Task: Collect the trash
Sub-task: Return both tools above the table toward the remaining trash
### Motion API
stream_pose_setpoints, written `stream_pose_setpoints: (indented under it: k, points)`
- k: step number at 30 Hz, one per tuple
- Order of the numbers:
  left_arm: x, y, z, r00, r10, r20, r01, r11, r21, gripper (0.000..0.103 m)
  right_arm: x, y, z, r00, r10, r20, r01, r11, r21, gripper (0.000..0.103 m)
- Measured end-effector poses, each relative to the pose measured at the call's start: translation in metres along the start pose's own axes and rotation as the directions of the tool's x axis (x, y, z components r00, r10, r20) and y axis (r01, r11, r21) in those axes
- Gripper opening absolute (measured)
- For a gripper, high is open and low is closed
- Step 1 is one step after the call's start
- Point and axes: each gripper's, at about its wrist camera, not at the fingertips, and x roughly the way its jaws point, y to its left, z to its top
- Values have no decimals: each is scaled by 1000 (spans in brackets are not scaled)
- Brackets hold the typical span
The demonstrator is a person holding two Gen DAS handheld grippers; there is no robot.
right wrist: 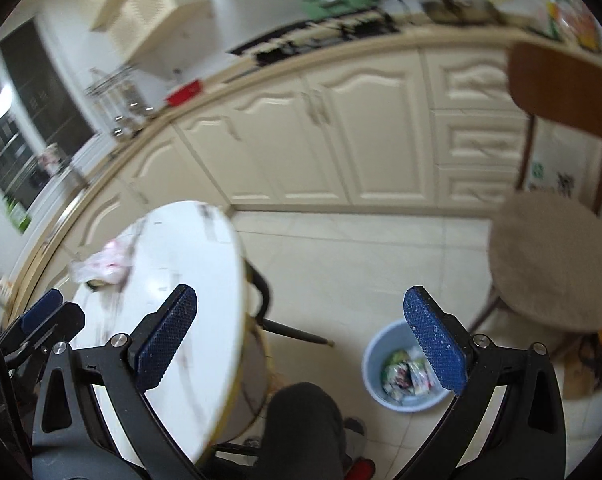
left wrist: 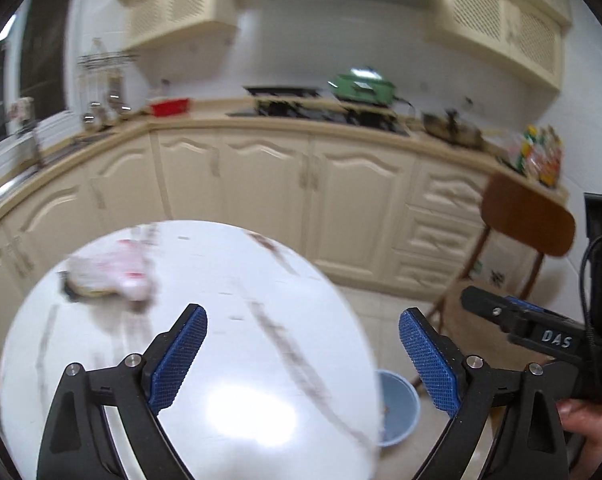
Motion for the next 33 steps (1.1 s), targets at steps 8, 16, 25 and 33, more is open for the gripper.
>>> stream_pose_setpoints:
  k: [8,16,25,33]
  points:
    - [-80,72,-45,989,138,51,-129,979,-157,102,0,107,-2,995,100,20,-96,986,-139,103]
    - [-136,124,-71,963,266,45,-244,929,-278,102,10,201,-26,982,185,-36,-188,937,-295,103]
    - [-143,147,-59,935,353,7,-328,875,-357,102,25,270,-48,964,243,-106,-265,869,-419,103]
    - [-111,167,-41,934,357,-30,-342,865,-368,102,54,294,-54,959,237,-159,-283,850,-444,103]
